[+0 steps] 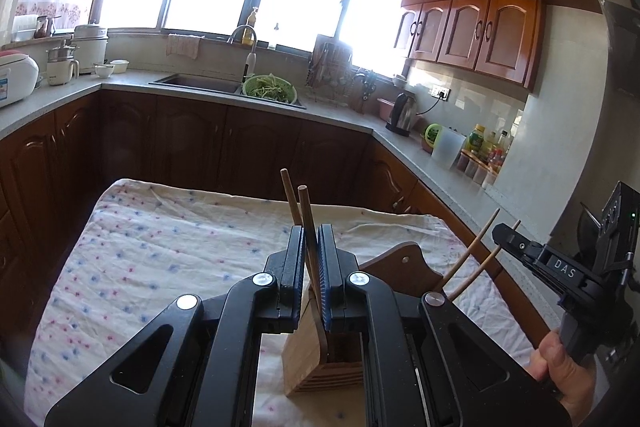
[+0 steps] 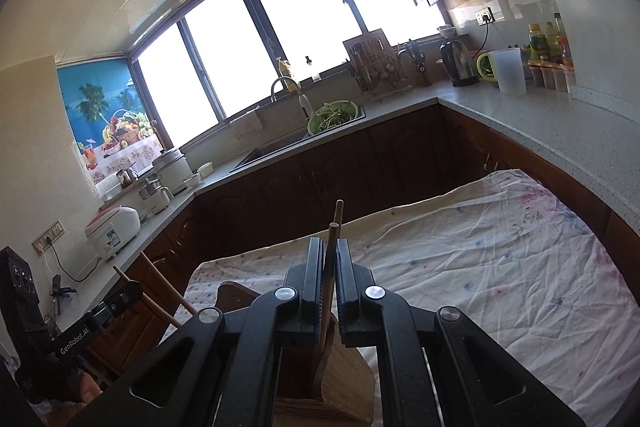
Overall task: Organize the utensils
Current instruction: 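Insert the chopsticks into the holder and open both grippers, then move both open grippers back toward the metal chopsticks and spoon, then grasp a metal chopstick with the left gripper while the right gripper grasps a wooden chopstick, then lift both chopsticks and carry both grippers over the wooden holder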
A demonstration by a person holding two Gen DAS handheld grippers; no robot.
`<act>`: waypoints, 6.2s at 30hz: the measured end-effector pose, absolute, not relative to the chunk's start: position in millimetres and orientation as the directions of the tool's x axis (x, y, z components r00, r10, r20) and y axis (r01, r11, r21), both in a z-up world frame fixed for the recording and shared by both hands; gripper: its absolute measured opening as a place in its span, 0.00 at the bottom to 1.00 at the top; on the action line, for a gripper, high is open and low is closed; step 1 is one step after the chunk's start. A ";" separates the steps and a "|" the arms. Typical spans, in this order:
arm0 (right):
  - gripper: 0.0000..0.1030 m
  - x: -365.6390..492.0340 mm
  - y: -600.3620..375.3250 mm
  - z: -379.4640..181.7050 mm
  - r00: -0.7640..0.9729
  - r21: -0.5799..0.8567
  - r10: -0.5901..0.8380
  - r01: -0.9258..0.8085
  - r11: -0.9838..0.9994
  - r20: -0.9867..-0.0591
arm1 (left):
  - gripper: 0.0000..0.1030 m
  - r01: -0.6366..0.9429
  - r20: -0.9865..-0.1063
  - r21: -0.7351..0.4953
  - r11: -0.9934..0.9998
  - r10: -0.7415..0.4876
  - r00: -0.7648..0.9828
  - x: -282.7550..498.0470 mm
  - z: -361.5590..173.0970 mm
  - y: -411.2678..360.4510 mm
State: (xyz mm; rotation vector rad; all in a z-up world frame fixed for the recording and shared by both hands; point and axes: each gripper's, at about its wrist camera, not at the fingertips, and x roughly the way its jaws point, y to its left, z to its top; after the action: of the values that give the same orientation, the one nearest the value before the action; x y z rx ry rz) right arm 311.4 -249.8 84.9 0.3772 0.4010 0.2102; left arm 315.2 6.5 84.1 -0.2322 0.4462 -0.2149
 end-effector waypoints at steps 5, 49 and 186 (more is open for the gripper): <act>0.39 311.3 -250.3 83.3 0.889 0.411 0.300 -0.144 0.900 -0.346 | 0.22 0.148 -0.415 -0.285 0.947 -0.261 0.872 313.0 86.1 12.7; 1.00 109.2 -277.3 11.6 0.839 0.373 0.287 -0.109 0.921 -0.463 | 0.89 -0.002 -0.664 -0.268 0.964 -0.183 0.725 118.4 -10.3 49.9; 0.05 225.9 -266.8 181.7 0.927 0.339 0.306 -0.222 0.914 -0.219 | 0.03 0.280 -0.247 -0.220 0.934 -0.331 0.911 217.0 193.8 25.4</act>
State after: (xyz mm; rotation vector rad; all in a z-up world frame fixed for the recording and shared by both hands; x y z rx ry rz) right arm 225.9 -266.8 181.7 0.3151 0.2727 0.2751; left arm 217.0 25.4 193.8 -0.1822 0.2860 -0.3170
